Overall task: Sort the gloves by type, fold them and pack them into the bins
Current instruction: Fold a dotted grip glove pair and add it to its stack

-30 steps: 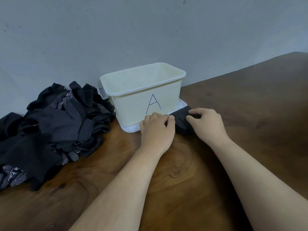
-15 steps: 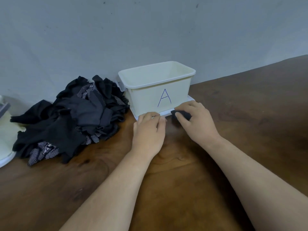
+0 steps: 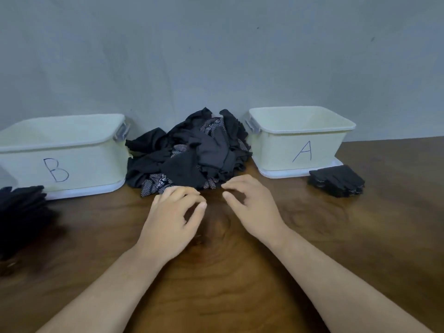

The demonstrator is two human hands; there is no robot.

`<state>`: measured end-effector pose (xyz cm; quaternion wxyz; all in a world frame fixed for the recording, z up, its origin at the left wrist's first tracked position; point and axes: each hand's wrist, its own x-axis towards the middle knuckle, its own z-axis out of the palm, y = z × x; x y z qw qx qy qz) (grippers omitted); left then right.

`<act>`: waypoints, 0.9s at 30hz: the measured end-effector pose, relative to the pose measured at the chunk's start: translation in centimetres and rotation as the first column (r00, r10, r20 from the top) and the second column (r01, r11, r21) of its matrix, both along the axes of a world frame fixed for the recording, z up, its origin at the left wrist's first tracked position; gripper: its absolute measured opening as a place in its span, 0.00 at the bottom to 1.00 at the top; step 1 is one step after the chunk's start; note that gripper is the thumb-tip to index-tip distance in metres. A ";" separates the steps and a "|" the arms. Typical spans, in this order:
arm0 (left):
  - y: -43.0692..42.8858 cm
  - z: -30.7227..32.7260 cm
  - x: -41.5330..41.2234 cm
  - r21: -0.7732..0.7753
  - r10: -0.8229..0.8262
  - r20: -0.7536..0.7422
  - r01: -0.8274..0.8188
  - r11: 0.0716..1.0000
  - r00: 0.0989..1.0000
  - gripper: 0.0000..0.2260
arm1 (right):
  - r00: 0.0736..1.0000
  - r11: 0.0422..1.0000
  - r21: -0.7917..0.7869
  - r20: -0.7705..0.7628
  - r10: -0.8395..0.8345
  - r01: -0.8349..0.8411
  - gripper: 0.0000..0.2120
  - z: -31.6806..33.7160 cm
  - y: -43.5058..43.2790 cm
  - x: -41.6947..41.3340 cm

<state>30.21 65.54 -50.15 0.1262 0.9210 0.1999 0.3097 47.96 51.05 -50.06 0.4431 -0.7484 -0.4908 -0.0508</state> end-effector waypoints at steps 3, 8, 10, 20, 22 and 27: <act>2.9 0.3 -3.3 -0.034 0.086 0.012 -0.086 0.996 0.996 0.12 | 1.000 1.000 0.028 0.003 0.000 0.000 0.12 0.1 4.1 -3.1; 5.5 0.2 -4.2 -0.163 0.172 0.005 -0.169 0.972 0.985 0.08 | 0.948 0.991 -0.095 0.314 -0.056 0.090 0.25 -0.4 8.9 -5.2; 5.2 0.1 -3.7 -0.217 0.148 0.002 -0.144 0.966 0.989 0.09 | 0.914 0.975 -0.164 0.399 -0.074 0.150 0.27 -0.4 9.5 -5.0; 3.9 -0.4 -2.7 -0.196 0.032 0.048 -0.022 0.980 0.998 0.11 | 0.845 0.972 -0.037 0.502 -0.183 0.233 0.14 -1.1 9.3 -3.8; 3.8 -0.3 -2.9 -0.200 0.036 0.076 -0.020 0.980 0.996 0.13 | 0.883 0.980 0.001 0.434 -0.178 0.197 0.12 -0.5 8.7 -3.9; 2.8 0.7 -3.1 -0.196 -0.007 0.175 0.042 0.980 0.984 0.24 | 0.976 0.999 0.036 0.217 0.028 -0.037 0.08 1.0 6.7 -4.3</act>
